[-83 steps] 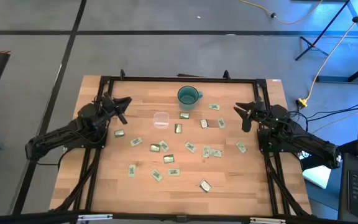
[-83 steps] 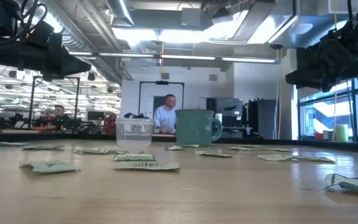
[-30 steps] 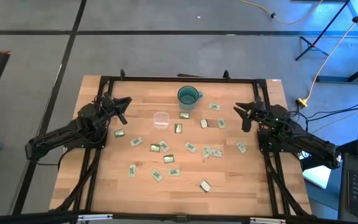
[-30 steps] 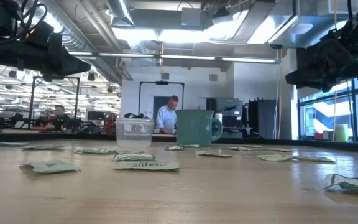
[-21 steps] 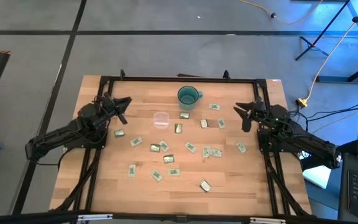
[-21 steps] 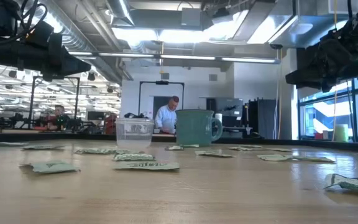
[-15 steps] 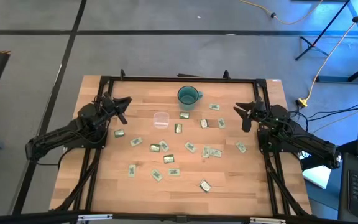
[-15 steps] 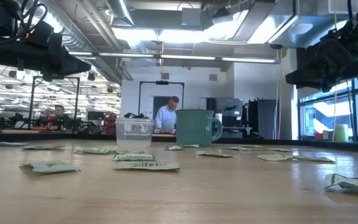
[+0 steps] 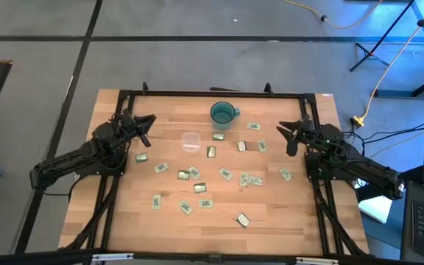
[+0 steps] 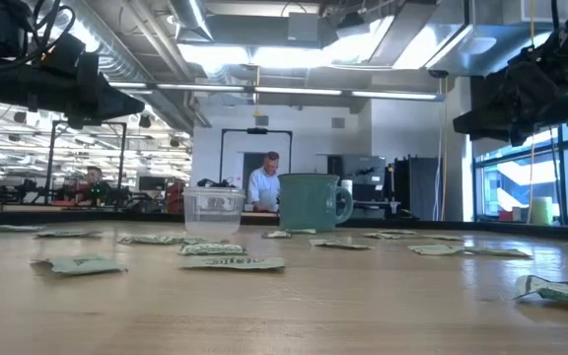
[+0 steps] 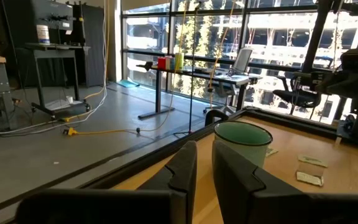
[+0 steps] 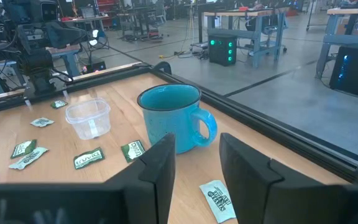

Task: Pick and place Stevia / Truvia into bins

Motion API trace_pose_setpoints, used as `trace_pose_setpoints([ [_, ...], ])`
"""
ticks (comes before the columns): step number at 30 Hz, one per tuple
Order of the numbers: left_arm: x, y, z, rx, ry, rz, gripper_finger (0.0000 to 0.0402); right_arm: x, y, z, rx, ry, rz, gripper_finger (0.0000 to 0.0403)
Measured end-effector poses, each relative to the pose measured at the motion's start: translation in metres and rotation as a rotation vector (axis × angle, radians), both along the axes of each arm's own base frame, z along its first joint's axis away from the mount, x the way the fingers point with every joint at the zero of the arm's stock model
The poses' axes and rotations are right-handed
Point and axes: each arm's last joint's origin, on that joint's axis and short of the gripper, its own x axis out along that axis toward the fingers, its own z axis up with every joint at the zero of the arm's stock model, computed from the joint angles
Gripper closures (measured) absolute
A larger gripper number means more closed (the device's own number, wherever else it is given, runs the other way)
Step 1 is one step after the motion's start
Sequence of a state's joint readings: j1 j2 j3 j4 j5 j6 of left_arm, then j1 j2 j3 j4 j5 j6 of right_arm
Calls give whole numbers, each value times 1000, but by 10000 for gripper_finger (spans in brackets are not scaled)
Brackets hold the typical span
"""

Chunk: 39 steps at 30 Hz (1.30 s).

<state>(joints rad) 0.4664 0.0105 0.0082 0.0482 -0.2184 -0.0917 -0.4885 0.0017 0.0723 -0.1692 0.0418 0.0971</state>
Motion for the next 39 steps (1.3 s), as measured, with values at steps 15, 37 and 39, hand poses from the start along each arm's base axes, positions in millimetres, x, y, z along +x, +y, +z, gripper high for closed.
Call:
trace_pose_setpoints([
  [15,-1,1,0,-1,-1,30,357,0,0,9,-17,-96,-1,274],
  [37,-1,1,0,-13,-14,36,357,22,-9,12,-163,-16,74,274],
  [39,0,0,0,-21,-10,3,357,23,-10,12,-179,3,72,274],
])
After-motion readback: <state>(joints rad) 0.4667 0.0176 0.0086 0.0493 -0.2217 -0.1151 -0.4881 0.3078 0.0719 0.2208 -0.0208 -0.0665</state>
